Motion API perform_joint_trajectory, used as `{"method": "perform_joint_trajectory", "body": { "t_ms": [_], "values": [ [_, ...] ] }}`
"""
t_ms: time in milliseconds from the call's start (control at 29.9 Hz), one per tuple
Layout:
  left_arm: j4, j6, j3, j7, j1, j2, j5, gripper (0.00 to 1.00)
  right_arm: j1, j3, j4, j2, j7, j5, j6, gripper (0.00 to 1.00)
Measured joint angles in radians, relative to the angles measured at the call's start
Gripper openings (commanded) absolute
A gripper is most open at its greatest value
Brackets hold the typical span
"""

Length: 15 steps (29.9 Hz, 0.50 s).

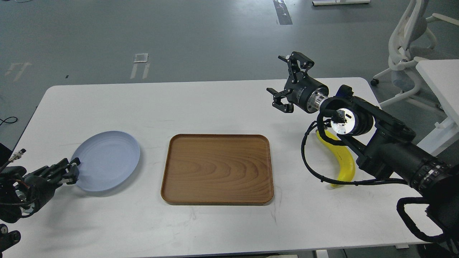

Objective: Place banana on plate with both arms
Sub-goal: 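Lower the left gripper to the edge of the light blue plate, then grasp the plate rim with the left gripper and lift it toward the tray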

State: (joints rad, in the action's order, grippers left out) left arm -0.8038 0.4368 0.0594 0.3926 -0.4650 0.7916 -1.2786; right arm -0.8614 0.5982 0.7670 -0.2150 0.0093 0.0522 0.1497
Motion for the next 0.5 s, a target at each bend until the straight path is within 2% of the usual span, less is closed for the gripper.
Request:
{"method": "perform_joint_trajectory", "body": {
  "t_ms": [33,334,502],
  "values": [
    [0.000,0.002,0.000,0.004,0.000,0.000,0.000,0.00,0.000,0.000,0.000,0.000,0.000,0.000,0.000,1.00],
    [-0.005,0.011,0.008,0.013,-0.006,-0.006,0.002,0.00,0.001,0.000,0.000,0.000,0.001,0.000,-0.004,1.00],
    [-0.015,0.011,0.012,0.039,-0.017,-0.004,0.020,0.00,-0.008,0.001,0.000,0.002,0.001,0.000,-0.004,1.00]
  ]
}}
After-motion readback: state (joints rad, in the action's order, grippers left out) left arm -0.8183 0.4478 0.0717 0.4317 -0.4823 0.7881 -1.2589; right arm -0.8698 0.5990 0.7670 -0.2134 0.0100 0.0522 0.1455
